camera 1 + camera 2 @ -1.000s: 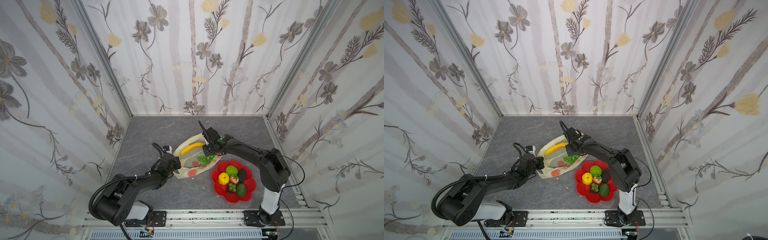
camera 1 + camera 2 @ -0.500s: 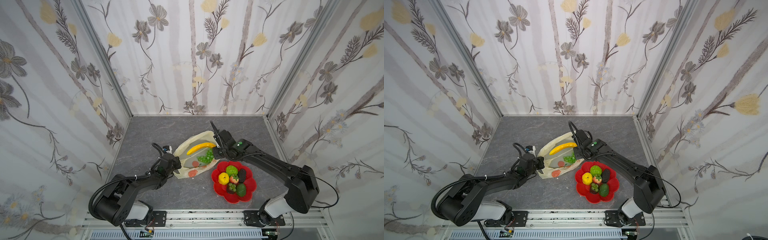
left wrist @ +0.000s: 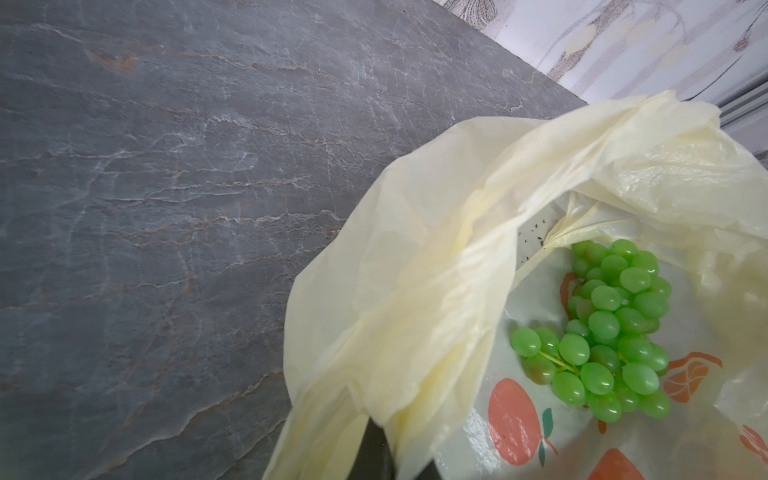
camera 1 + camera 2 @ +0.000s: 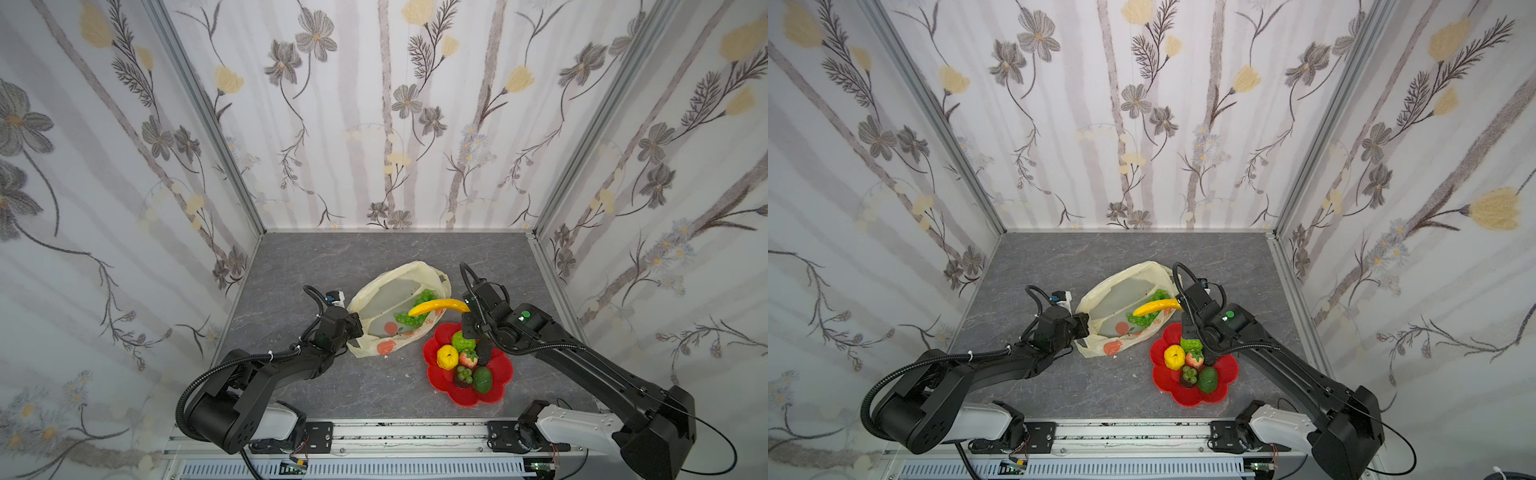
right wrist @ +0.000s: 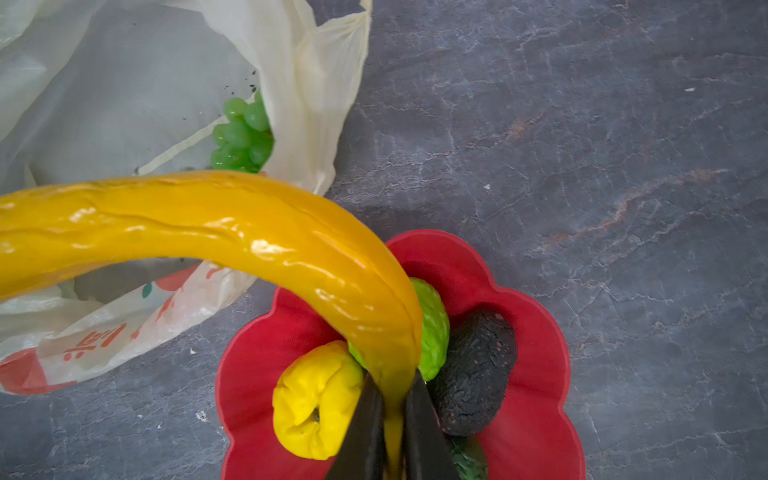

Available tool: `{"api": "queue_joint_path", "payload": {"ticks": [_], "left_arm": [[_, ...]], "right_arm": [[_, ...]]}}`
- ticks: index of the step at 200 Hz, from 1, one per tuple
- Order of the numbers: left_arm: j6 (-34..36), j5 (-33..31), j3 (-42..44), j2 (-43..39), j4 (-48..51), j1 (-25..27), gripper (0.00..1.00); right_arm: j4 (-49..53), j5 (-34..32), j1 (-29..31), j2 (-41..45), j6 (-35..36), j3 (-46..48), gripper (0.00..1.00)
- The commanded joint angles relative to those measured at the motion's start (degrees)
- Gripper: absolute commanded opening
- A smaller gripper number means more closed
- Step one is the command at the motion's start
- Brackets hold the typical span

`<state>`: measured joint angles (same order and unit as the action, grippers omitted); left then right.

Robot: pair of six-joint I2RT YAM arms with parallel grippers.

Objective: Take the fake fruits out of the plastic bag
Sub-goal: 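Lift the banana out and carry it over the red plate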

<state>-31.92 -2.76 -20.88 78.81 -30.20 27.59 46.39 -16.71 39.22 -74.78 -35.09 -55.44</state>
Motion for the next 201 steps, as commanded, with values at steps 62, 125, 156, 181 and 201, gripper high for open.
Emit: {"api": "queue_joint_path", "payload": {"ticks": [62, 125, 156, 181, 201], "left_arm": [[-1.3, 1.6, 0.2, -1.3, -0.8, -0.1, 0.0], [-1.0, 1.4, 0.6, -2.3, -0.8, -0.1, 0.0], [-0.9, 0.8, 0.8, -2.7, -0.7, -0.4, 0.0], [-0.8, 0.7, 0.7, -2.4, -0.6, -0.5, 0.0], [-0.8, 0.7, 0.6, -2.0, -0.6, -0.5, 0.0]], "right_arm": [[2.1, -4.7, -5.9, 11.0, -10.9, 9.8, 0.11], [1.3, -2.0, -7.0, 3.9, -4.3, 8.9, 0.1], [3.6, -2.5, -6.7, 2.8, -4.0, 7.9, 0.09], [6.6, -3.8, -6.1, 3.0, -4.7, 7.5, 0.08], [7.4, -3.3, -5.2, 4.0, -5.2, 8.2, 0.08]]}}
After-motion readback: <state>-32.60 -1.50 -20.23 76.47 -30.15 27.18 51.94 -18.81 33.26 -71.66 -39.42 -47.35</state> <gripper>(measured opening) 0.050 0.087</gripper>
